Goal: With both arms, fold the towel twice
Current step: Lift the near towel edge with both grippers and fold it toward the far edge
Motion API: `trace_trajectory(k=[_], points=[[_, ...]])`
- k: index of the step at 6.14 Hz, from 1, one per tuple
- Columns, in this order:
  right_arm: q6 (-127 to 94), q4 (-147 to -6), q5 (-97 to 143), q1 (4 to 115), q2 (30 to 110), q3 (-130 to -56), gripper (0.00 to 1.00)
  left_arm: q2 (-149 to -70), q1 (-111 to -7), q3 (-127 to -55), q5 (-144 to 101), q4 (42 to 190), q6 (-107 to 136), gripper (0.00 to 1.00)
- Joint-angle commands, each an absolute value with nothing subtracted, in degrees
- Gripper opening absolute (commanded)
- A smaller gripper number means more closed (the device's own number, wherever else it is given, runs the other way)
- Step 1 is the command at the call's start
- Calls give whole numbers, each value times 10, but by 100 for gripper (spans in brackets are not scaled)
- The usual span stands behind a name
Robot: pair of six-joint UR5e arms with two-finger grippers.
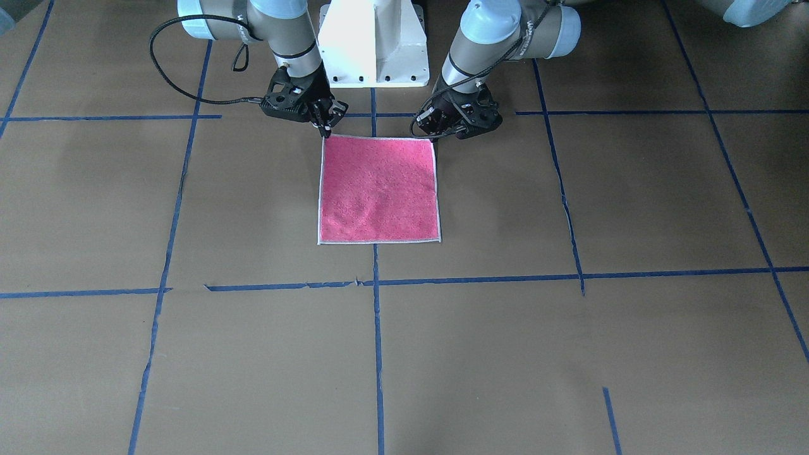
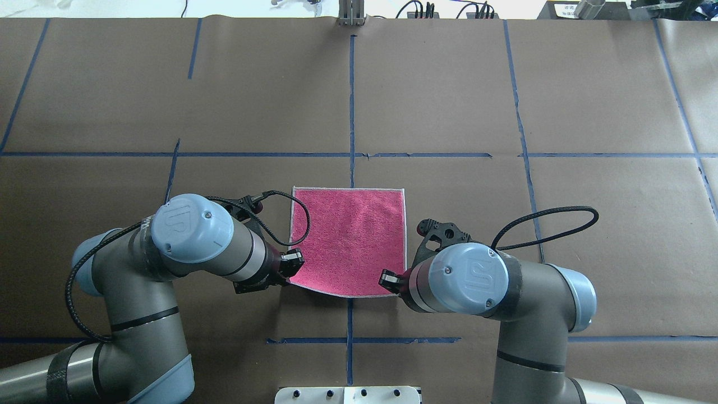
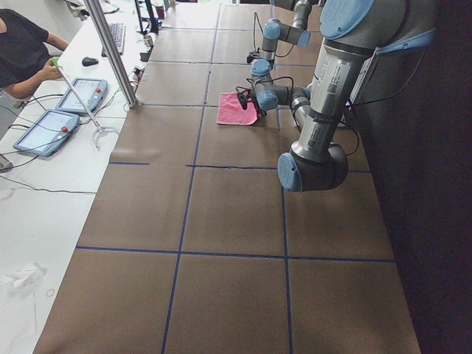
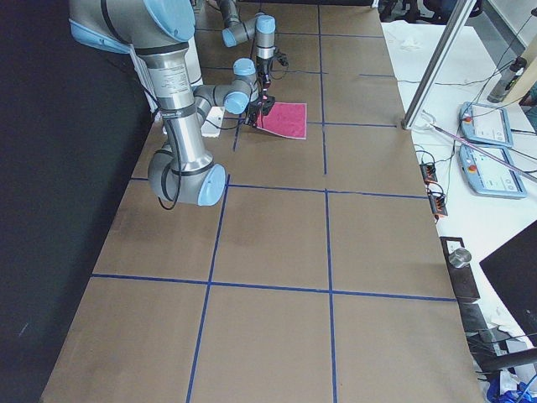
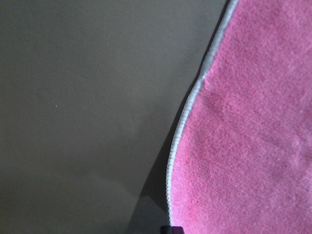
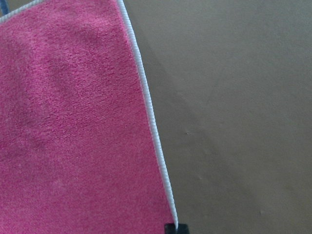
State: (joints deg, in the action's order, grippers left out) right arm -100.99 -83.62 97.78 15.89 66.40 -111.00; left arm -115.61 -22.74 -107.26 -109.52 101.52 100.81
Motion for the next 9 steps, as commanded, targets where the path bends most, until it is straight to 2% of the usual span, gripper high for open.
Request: trace_trajectory(k=[1, 4, 6, 9], points=[[-1010, -839, 978, 157, 671, -1125, 1, -1164, -227, -1077, -1095, 1009, 1014, 0], [-994, -839, 981, 219, 648, -1108, 1, -1184, -265, -1061, -1093, 1008, 1013, 0], [-990, -838, 1006, 269, 587, -1031, 1, -1225, -301, -986, -1084, 1010, 1006, 0], [-988, -835, 1009, 292, 544, -944, 1, -1246, -322, -936, -1071, 1019, 1005, 0]])
